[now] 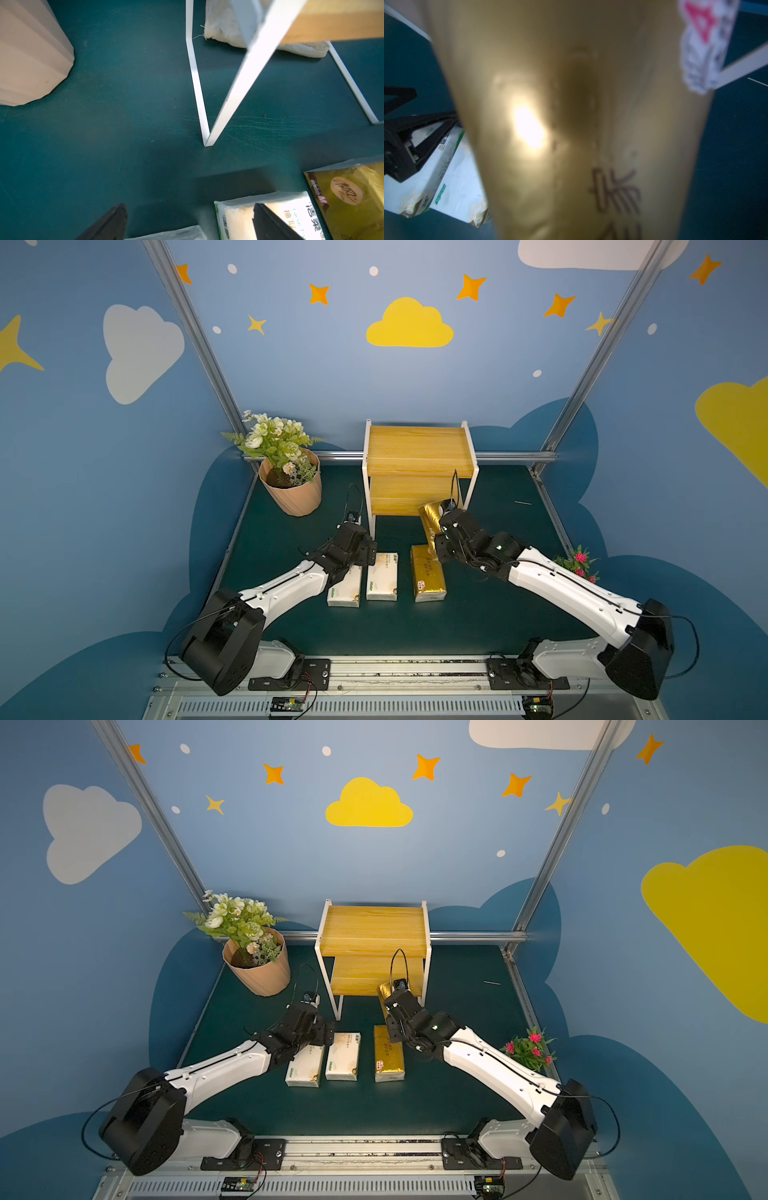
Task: Place the tissue boxes on the shelf by color
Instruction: Place a box of tissues on the shelf.
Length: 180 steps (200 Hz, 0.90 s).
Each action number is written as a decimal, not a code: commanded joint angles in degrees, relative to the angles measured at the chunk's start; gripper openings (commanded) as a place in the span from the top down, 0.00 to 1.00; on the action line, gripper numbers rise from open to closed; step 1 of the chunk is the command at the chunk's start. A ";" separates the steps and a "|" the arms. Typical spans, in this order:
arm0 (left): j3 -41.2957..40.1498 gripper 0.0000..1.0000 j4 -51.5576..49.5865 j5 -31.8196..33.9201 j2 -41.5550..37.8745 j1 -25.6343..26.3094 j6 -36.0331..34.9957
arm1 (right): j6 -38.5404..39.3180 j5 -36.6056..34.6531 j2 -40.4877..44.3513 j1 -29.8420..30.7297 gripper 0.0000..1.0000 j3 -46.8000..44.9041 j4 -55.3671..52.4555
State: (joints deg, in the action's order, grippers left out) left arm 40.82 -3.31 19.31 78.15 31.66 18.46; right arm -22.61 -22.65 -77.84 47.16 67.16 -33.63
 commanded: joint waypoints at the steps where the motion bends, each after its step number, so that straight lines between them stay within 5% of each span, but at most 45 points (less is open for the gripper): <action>1: 1.71 0.00 -1.17 0.98 -1.11 0.22 0.44 | 1.28 -3.01 -1.08 -1.39 0.68 4.21 2.18; 95: 2.24 0.00 -2.93 3.64 -3.09 1.12 0.09 | 0.76 0.75 -9.06 -7.51 0.65 13.65 0.68; 180: 2.79 0.00 -3.52 4.42 -2.73 1.17 -0.18 | -2.68 -0.83 -9.16 -6.86 0.65 11.68 2.11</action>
State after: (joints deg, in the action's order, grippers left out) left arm 42.00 -5.98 22.76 76.14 32.75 18.39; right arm -24.01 -21.91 -88.38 40.07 78.96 -34.13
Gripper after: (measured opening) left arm 0.998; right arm 0.434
